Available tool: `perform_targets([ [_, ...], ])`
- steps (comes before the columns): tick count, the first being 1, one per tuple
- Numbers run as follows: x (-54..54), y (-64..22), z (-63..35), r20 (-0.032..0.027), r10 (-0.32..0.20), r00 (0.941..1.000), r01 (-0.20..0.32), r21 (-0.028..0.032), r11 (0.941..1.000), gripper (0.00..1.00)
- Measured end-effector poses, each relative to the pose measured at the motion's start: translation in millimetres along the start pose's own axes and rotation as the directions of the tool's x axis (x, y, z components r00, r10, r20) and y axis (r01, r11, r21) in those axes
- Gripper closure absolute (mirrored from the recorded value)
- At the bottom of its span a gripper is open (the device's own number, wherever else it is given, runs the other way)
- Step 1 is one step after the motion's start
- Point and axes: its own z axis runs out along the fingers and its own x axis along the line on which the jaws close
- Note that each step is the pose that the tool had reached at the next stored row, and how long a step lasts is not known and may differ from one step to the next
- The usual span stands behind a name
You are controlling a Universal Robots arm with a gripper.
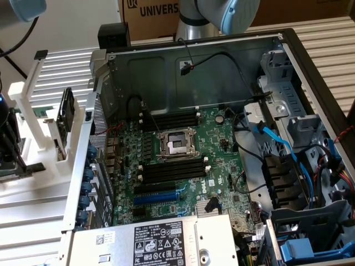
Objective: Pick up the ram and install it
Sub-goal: 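Pick up the ram and move it above insertion slot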
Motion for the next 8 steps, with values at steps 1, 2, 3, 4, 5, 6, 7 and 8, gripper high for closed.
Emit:
perform_targets([
  [1, 0.1, 0.1, -2.4, 0.0000, 0.000, 1.0000, 0.000, -0.0001, 1.0000, 0.87],
  [2, 0.1, 0.2, -4.7, -0.0001, 0.000, 1.0000, 0.000, -0.0002, 1.0000, 0.87],
  [3, 0.2, 0.2, -7.0, 0.0000, 0.000, 1.0000, 0.000, -0.0001, 1.0000, 0.87],
  [4, 0.2, 0.3, -9.6, 0.0000, 0.000, 1.0000, 0.000, -0.0001, 1.0000, 0.87],
  [5, 0.1, 0.3, -12.7, 0.0000, 0.000, 1.0000, 0.000, -0.0001, 1.0000, 0.87],
  [6, -0.1, 0.4, -16.3, -0.0001, 0.000, 1.0000, 0.000, -0.0002, 1.0000, 0.87],
  [7, -0.3, 0.5, -21.0, 0.0000, 0.000, 1.0000, 0.000, -0.0002, 1.0000, 0.87],
  [8, -0.5, 0.6, -25.5, 0.0000, 0.000, 1.0000, 0.000, 0.0000, 1.0000, 0.87],
])
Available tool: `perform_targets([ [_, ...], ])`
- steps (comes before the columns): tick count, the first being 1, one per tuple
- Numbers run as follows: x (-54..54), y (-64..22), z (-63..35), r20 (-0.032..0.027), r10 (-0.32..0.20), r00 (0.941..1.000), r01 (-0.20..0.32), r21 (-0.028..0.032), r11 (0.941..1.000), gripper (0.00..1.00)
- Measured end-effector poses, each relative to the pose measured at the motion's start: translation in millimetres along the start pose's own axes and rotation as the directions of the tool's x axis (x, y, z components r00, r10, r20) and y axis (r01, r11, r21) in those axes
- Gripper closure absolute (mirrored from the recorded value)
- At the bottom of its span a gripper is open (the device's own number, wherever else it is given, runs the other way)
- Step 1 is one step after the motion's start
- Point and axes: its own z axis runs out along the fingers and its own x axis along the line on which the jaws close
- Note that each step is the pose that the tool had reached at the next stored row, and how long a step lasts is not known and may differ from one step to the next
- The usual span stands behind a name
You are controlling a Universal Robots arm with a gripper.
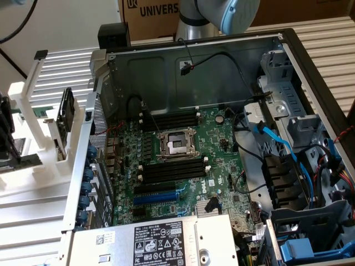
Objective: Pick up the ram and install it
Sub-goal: 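Pick up the ram and move it above insertion slot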
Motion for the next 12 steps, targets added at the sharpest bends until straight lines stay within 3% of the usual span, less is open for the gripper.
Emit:
perform_targets([
  [6, -1.1, 0.6, -26.7, -0.0005, 0.004, 1.0000, -0.004, 0.0001, 1.0000, 0.87],
  [12, -0.2, 1.2, -46.6, -0.0048, 0.011, 0.9999, -0.011, 0.0000, 0.9999, 0.87],
])
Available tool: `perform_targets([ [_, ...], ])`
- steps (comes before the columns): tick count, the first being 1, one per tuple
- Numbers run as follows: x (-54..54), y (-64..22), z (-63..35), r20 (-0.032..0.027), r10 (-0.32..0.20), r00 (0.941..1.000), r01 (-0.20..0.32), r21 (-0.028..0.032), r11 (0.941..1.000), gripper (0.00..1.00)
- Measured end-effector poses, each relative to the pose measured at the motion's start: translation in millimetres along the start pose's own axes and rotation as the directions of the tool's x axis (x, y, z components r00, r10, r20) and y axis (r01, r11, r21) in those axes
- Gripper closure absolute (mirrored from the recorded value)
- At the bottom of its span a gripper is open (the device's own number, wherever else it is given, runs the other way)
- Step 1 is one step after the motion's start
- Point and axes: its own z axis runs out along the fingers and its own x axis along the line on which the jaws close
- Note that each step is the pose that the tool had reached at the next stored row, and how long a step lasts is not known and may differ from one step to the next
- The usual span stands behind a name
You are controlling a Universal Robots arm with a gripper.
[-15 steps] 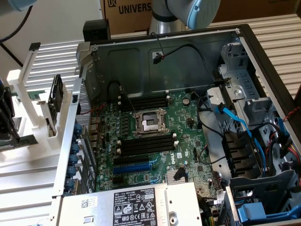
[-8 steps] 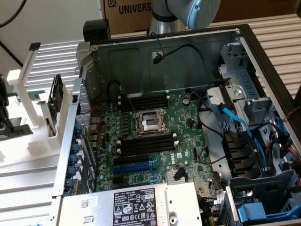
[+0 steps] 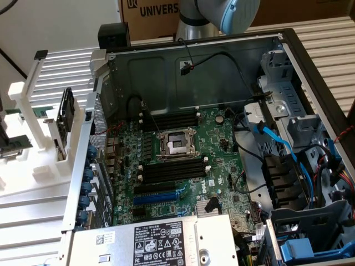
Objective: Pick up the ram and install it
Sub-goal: 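Pick up the ram and move it above insertion slot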
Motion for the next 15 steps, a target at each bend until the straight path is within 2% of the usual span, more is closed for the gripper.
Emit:
perform_targets([
  [4, 2.6, -0.5, -15.6, -0.0017, 0.003, 1.0000, -0.003, -0.0005, 1.0000, 0.87],
  [10, 3.0, -1.2, -16.5, -0.0015, 0.024, 0.9997, -0.024, 0.0015, 0.9997, 0.87],
  [13, 3.0, -4.7, -27.7, -0.0015, 0.024, 0.9997, -0.024, 0.0017, 0.9997, 0.87],
  [14, 3.6, -10.9, -38.4, -0.0021, 0.025, 0.9997, -0.025, 0.0016, 0.9997, 0.87],
  [15, 3.9, -13.2, -40.9, -0.0023, 0.025, 0.9997, -0.025, 0.0017, 0.9997, 0.87],
])
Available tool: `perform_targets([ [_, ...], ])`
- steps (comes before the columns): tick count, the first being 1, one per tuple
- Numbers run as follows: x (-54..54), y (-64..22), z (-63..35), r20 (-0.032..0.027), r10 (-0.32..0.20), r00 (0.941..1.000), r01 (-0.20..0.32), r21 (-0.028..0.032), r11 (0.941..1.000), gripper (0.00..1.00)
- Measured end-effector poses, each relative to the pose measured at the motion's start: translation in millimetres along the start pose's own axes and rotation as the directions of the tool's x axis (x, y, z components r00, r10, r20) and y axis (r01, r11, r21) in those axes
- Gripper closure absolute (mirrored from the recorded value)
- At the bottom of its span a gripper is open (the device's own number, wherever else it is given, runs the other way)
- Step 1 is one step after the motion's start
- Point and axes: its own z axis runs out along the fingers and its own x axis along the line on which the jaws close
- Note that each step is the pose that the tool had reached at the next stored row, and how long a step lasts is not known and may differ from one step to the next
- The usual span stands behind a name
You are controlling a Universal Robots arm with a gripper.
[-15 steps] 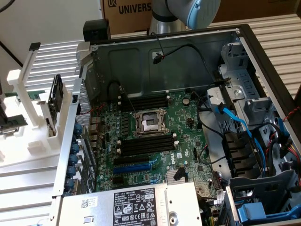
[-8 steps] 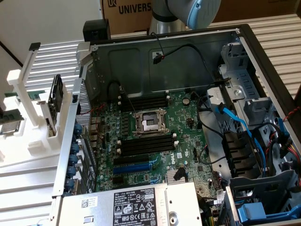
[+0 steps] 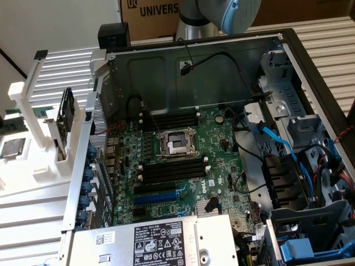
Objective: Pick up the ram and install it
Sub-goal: 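Pick up the ram and move it above insertion slot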
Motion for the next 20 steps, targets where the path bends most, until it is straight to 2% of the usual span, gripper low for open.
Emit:
perform_targets([
  [11, 3.2, -33.6, -24.6, -0.0002, 0.000, 1.0000, 0.000, -0.0001, 1.0000, 0.87],
  [20, 6.7, -63.9, -49.4, -0.0003, 0.000, 1.0000, 0.000, -0.0004, 1.0000, 0.87],
])
